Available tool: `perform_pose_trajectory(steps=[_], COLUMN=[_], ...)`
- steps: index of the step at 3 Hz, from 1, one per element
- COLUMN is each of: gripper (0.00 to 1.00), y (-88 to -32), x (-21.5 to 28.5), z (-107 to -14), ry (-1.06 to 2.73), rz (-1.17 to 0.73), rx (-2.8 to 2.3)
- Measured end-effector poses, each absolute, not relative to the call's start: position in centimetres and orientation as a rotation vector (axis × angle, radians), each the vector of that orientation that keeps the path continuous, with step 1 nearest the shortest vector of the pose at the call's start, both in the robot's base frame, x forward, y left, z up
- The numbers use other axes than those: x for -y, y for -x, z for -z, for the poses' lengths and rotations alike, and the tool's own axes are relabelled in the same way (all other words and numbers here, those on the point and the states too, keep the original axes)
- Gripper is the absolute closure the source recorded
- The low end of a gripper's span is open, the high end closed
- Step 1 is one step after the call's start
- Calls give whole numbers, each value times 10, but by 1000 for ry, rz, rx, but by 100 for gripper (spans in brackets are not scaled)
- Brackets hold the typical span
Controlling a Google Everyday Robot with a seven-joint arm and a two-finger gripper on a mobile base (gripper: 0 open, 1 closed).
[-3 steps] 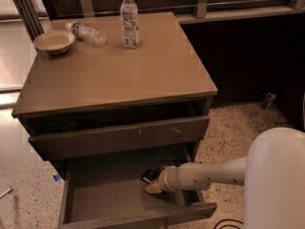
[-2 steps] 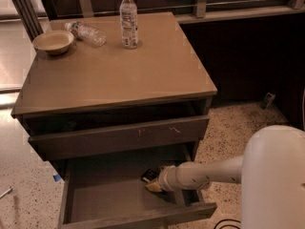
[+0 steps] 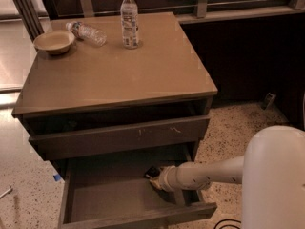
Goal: Pick rxbar chocolate from middle drawer and place on counter
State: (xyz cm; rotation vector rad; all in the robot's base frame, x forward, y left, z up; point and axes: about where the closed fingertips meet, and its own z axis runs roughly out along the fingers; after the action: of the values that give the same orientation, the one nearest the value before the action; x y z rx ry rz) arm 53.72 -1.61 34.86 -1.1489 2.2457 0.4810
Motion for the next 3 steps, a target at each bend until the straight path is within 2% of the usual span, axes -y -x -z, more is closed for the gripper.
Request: perform_pose_trajectory(steps=[2,3], gripper=[100,100], y=[-537,-530], x=[16,11], z=[-351,-369], ry=[1150,1293], rz=[-481,-462], rx=[-2245,-2190])
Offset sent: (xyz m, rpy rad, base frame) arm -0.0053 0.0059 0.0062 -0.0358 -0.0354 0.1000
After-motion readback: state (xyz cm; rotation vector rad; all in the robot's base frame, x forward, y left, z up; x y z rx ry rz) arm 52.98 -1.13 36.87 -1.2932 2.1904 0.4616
